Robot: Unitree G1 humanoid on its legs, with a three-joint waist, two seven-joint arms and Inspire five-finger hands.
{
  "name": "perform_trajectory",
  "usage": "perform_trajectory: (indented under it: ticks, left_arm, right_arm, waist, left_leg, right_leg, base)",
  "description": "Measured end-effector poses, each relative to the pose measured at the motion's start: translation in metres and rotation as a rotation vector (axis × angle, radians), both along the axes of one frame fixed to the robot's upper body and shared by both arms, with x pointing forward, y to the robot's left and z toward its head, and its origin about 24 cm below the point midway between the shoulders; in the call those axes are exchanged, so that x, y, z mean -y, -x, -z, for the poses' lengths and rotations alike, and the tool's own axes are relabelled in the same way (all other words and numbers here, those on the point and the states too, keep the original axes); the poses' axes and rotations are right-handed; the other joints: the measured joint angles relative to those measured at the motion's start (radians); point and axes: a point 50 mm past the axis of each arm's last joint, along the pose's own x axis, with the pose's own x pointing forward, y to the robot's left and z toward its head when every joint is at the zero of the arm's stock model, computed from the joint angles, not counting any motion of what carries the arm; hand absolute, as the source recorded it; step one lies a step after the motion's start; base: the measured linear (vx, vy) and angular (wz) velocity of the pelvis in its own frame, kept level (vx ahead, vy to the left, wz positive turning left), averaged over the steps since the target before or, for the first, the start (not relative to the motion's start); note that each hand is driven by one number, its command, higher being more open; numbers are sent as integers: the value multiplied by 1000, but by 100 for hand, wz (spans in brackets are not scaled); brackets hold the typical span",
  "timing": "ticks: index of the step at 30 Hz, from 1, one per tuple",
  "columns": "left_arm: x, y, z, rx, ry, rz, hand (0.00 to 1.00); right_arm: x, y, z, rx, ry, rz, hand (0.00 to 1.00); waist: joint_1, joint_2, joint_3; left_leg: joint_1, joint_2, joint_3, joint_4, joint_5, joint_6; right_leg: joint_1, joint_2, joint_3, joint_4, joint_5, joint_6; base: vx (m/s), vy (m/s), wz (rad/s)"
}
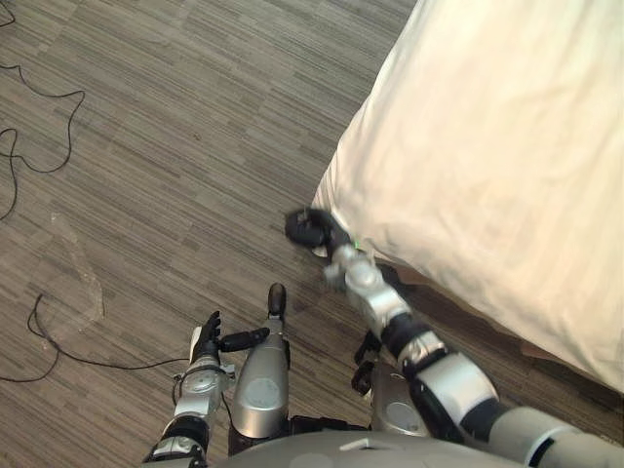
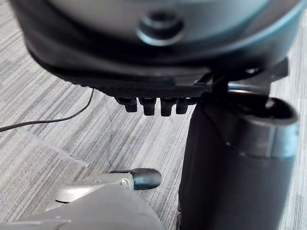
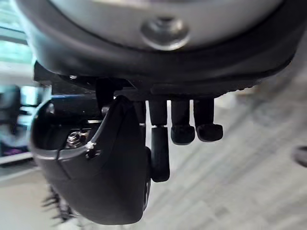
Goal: Tidy up the quilt and then pick up the clothes from the bed and put them into the laundry hamper
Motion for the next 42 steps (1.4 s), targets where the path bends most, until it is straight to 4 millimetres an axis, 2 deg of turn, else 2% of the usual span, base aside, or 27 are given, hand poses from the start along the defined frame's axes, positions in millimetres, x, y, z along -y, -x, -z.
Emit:
perform_trajectory:
  ticks: [2,4,5,7,8,10,11,12,14,15,16,17,19,21,23,26,28,29,31,34,36,39,42]
  left_arm:
    - [-3,2,2,-19,-4,12,100]
    - [-5,5,3,-37,-9,10,100]
    - [-7,7,4,-47,-22,18,100]
    - [-9,8,5,-71,-57,62,100]
    - [-9,9,6,-79,-65,74,100]
    - [-9,15,10,-108,-67,70,100]
    - [-8,19,13,-129,-69,80,100]
    - [-8,22,14,-138,-69,80,100]
    - [-9,30,18,-162,-72,72,100]
    - [-9,31,18,-164,-72,71,100]
    - [-8,34,20,-173,-74,72,100]
    - [-8,35,20,-176,-75,77,100]
    - [-5,36,21,-183,-75,100,100]
    - [-4,36,21,-188,-74,105,100]
    - [-2,36,22,-190,-65,109,100]
    - [8,35,24,-193,-33,121,100]
    - [16,34,25,-189,-11,127,100]
    - [17,34,25,-189,-6,130,100]
    - [20,34,25,-191,11,139,100]
    - [20,34,25,-194,9,150,100]
    - [21,31,24,-185,10,172,100]
    - [20,32,24,-189,13,170,100]
    - [18,35,25,-200,19,150,100]
  right_arm:
    - [-9,35,28,-108,46,-146,0]
    - [-19,55,37,-141,60,-268,0]
    - [-30,66,35,-142,32,-345,0]
    - [-49,73,19,-91,-45,-434,0]
    - [-63,73,0,-39,-130,-475,0]
    - [-79,69,-43,63,-339,-501,0]
    - [-84,67,-66,119,-451,-498,0]
    - [-85,65,-79,154,-498,-498,0]
    - [-79,58,-127,266,-744,-453,0]
    - [-77,57,-131,278,-769,-446,0]
    - [-70,53,-146,325,-844,-414,0]
    - [-66,50,-152,349,-868,-397,0]
    - [-48,36,-164,408,-930,-309,0]
    - [-34,25,-162,421,-922,-226,0]
    - [-19,14,-151,409,-879,-144,0]
    - [9,-4,-115,328,-759,23,0]
    - [39,-14,-83,256,-646,184,0]
    - [48,-16,-75,237,-613,223,0]
    - [79,-16,-52,188,-541,348,0]
    - [77,-11,-43,161,-539,356,0]
    - [78,-11,-38,144,-556,386,0]
    - [88,-1,-22,90,-611,498,0]
    - [103,17,2,13,-636,619,0]
  waist:
    - [-20,-13,-7]
    - [-23,-25,-16]
    - [-33,-36,-26]
    - [-47,-51,-55]
    - [-47,-64,-82]
    - [-50,-62,-119]
    - [-65,-61,-144]
    - [-70,-60,-155]
    - [-84,-60,-198]
    - [-87,-59,-201]
    - [-99,-57,-209]
    - [-102,-55,-211]
    - [-120,-48,-215]
    - [-128,-46,-215]
    - [-130,-40,-214]
    - [-131,-3,-214]
    - [-130,32,-213]
    - [-131,40,-212]
    - [-135,61,-210]
    - [-156,65,-212]
    - [-155,64,-212]
    - [-162,64,-212]
    - [-207,60,-213]
  left_leg:
    - [21,3,11,-3,0,0]
    - [52,5,36,-13,0,0]
    - [68,8,50,-15,0,0]
    - [72,15,66,-16,0,-3]
    - [74,16,78,-24,-9,-13]
    - [106,22,96,-73,15,-18]
    - [106,27,95,-77,23,-20]
    - [107,29,96,-77,27,-25]
    - [109,36,110,-77,33,-19]
    - [110,37,111,-77,34,-19]
    - [116,36,118,-76,37,-20]
    - [119,36,123,-76,37,-20]
    - [121,34,134,-76,37,-20]
    - [121,35,146,-76,36,-20]
    - [116,37,159,-76,36,-20]
    - [107,35,163,-77,37,-19]
    - [86,34,162,-77,39,-16]
    - [80,35,161,-77,41,-16]
    - [66,35,161,-77,42,-16]
    - [76,34,169,-77,41,-16]
    - [89,31,185,-77,39,-16]
    - [128,29,219,-77,25,-15]
    - [156,27,257,-77,8,-15]
  right_leg:
    - [11,0,5,2,1,1]
    - [21,2,19,1,0,2]
    - [30,6,32,-4,0,2]
    - [26,11,37,-8,-3,1]
    - [22,13,43,-21,-18,4]
    - [19,30,57,-21,-22,-2]
    - [18,36,57,-21,-22,-4]
    - [17,38,58,-20,-22,-4]
    - [11,45,71,-20,-14,-5]
    - [11,46,72,-20,-12,-5]
    - [12,46,81,-20,-10,-6]
    - [12,46,87,-21,-9,-6]
    - [8,51,102,-25,-2,-5]
    - [6,55,115,-40,10,-5]
    - [-5,60,130,-50,20,-8]
    - [-16,60,136,-57,27,-8]
    - [-35,59,135,-58,29,-5]
    - [-41,60,134,-58,29,-5]
    - [-53,60,133,-60,30,-5]
    - [-44,60,138,-68,33,-3]
    - [-34,60,151,-78,40,-2]
    - [-14,59,186,-84,44,1]
    - [-6,60,224,-96,52,4]
  base:
    - [-30,11,-14]
    - [-60,-6,-39]
    - [-111,-22,-43]
    - [-115,-26,-29]
    - [-122,-50,-30]
    - [-124,-49,-28]
    - [-67,-25,-10]
    - [-31,-30,-6]
    - [7,-25,-14]
    - [28,-16,-14]
    - [24,-8,-11]
    - [23,-4,-16]
    - [8,-5,-15]
    - [-8,-9,-20]
    - [-19,-11,-24]
    - [-9,-4,-6]
    - [-3,-1,2]
    - [4,-6,4]
    - [8,-3,2]
    - [27,-7,-3]
    - [0,1,-17]
    - [-16,9,-31]
    - [-20,2,-33]
